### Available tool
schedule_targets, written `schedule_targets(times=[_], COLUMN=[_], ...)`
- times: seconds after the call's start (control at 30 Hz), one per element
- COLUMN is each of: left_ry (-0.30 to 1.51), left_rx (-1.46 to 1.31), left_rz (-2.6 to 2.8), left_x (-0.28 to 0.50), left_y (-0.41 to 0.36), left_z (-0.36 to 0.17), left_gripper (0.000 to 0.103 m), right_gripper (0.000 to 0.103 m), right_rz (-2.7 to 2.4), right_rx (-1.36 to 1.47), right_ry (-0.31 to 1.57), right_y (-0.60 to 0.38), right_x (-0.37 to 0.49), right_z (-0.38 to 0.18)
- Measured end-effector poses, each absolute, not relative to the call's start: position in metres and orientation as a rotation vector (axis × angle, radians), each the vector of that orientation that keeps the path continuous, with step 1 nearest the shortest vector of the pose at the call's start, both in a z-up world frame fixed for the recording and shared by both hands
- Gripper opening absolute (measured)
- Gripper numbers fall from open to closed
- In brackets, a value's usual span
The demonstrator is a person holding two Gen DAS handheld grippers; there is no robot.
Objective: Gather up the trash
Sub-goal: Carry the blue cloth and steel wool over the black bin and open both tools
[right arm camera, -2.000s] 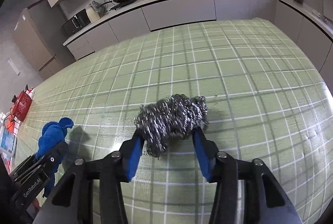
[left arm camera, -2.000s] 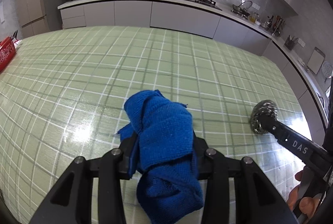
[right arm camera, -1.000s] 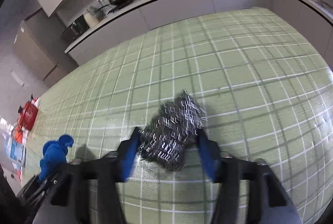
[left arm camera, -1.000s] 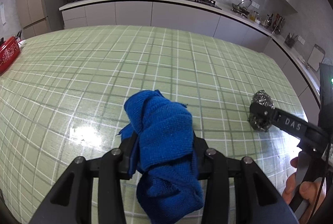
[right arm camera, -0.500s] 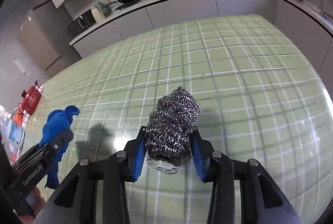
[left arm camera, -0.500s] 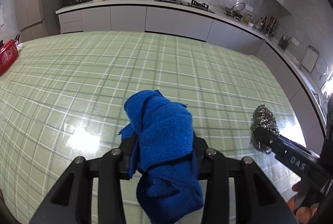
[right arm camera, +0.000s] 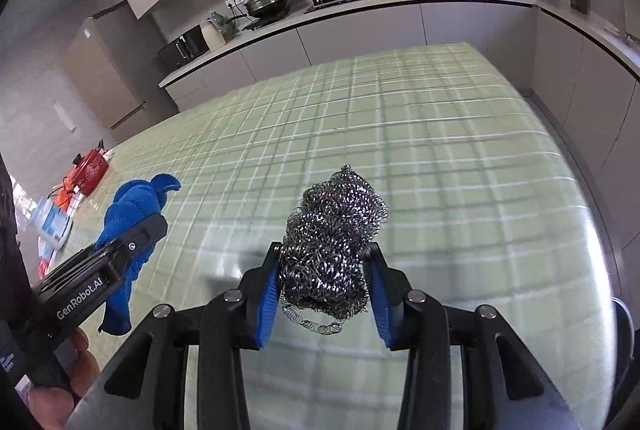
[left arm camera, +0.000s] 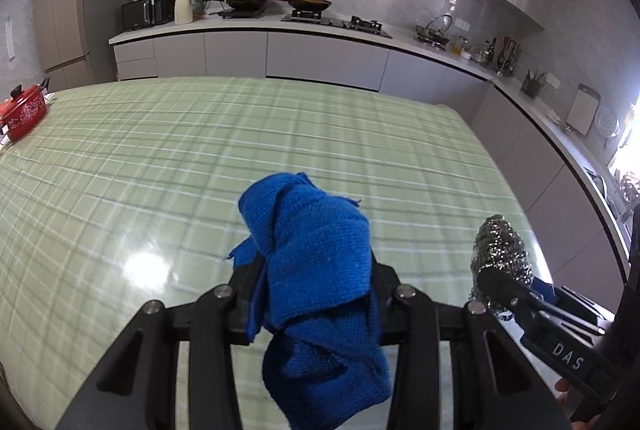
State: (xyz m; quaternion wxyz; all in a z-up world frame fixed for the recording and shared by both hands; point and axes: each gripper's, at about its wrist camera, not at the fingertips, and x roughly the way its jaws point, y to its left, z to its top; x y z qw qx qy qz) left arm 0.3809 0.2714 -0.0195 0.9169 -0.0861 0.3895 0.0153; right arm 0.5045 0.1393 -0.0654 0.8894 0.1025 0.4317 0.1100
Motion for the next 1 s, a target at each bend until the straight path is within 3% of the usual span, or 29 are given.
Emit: schedule_targets(times=[0.73, 1.0], left_ry=[0.822, 0.798], left_rx=[-0.100, -0.066], left_rz=[-0.240, -0.281], left_x=[0.302, 0.281], left_y=[0.136, 0.042], left_z=[-0.014, -0.004], left_gripper=[0.041, 0.041], right_gripper=[0.043, 0.042], right_rz=[-0.042, -0.085], right_rx=[0.357, 0.398], right_ry=[0.860, 0.839], right_y=[-0.024, -0.125], right_x=[0.335, 0.292], right_z=[-0.051, -0.051])
